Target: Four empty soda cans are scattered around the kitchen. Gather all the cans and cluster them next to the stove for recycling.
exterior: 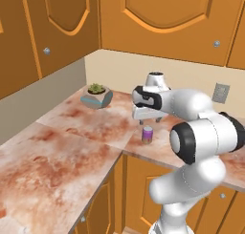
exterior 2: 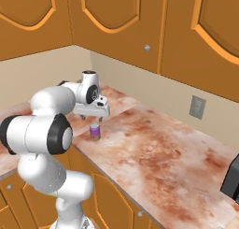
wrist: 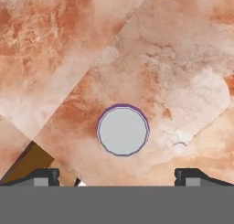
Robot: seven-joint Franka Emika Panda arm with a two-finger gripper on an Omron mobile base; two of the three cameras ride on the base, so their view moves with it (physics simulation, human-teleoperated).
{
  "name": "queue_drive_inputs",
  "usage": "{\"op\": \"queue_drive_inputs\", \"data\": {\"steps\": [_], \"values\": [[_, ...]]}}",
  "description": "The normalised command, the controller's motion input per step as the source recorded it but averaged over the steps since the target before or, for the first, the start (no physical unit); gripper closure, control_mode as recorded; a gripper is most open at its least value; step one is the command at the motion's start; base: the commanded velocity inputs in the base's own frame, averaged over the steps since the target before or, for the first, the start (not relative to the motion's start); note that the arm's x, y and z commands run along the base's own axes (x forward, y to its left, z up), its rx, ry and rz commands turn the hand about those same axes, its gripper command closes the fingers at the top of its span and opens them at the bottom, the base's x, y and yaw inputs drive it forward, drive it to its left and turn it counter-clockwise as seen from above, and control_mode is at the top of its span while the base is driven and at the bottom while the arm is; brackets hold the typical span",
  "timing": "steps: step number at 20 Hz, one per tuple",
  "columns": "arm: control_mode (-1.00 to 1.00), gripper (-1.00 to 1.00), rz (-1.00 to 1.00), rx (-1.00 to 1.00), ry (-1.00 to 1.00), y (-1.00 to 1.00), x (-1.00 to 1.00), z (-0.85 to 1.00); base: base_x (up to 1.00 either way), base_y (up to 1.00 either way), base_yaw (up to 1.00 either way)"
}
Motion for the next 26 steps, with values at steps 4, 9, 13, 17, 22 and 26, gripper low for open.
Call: {"op": "queue_drive_inputs", "data": {"steps": [4, 9, 13, 17, 22, 26], "values": [[-1.0, -1.0, 0.0, 0.0, 0.0, 0.0, 0.16, -0.22, 0.0, 0.0, 0.0], [-1.0, -1.0, 0.0, 0.0, 0.0, 0.0, 0.12, -0.23, 0.0, 0.0, 0.0], [-1.0, -1.0, 0.0, 0.0, 0.02, -0.02, 0.0, -0.18, 0.0, 0.0, 0.0], [-1.0, -1.0, 0.0, 0.0, 0.01, -0.03, 0.0, -0.2, 0.0, 0.0, 0.0], [-1.0, -1.0, 0.0, 0.0, 0.02, -0.04, 0.0, -0.18, 0.0, 0.0, 0.0], [-1.0, -1.0, 0.0, 0.0, 0.02, 0.0, 0.0, -0.14, 0.0, 0.0, 0.0]]}}
